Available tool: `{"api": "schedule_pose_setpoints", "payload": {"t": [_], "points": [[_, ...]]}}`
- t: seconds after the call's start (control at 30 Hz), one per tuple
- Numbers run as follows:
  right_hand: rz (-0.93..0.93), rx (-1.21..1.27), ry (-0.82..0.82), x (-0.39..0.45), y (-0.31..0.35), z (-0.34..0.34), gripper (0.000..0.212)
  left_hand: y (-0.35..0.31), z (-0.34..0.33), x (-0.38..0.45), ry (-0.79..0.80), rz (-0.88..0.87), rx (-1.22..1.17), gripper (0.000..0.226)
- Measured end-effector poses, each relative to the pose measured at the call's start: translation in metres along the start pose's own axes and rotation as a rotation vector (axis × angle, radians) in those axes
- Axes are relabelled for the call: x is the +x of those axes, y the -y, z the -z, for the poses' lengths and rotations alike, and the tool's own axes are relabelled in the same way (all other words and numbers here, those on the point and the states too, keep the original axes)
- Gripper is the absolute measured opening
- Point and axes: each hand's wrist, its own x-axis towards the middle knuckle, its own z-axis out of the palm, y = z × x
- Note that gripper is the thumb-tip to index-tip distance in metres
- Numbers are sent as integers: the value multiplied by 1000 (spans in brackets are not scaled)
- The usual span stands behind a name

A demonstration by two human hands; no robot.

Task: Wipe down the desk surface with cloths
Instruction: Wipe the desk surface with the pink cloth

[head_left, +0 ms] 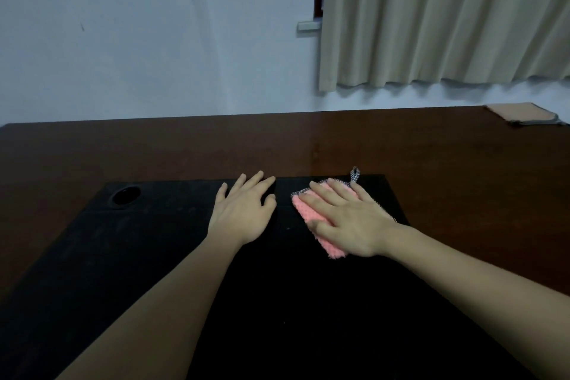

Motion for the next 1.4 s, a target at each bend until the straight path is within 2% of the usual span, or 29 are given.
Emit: {"api": "schedule_pose_setpoints", "payload": {"t": [0.43, 0.57, 0.7, 0.83, 0.97, 1.23, 1.4], "points": [[-203, 27, -80, 78, -10, 17, 61, 2, -1, 1, -27, -20, -15, 52], [-135, 4, -52, 51, 9, 13, 61, 3, 2, 1, -27, -25, -52, 53], [-8, -8, -20, 5, 36, 0, 60, 12, 11, -3, -64, -35, -214, 50], [44, -3, 1, -16, 43, -5, 61, 34, 29, -10, -67, -48, -99, 50], [15, 12, -10, 7, 38, 2, 62, 66, 44, -13, -50, -6, -44, 50], [-179, 32, -80, 98, 38, 20, 61, 103, 35, -5, -8, 57, -43, 47], [-97, 1, -48, 87, 55, 17, 61, 104, 32, -5, -21, 47, -34, 48]]}}
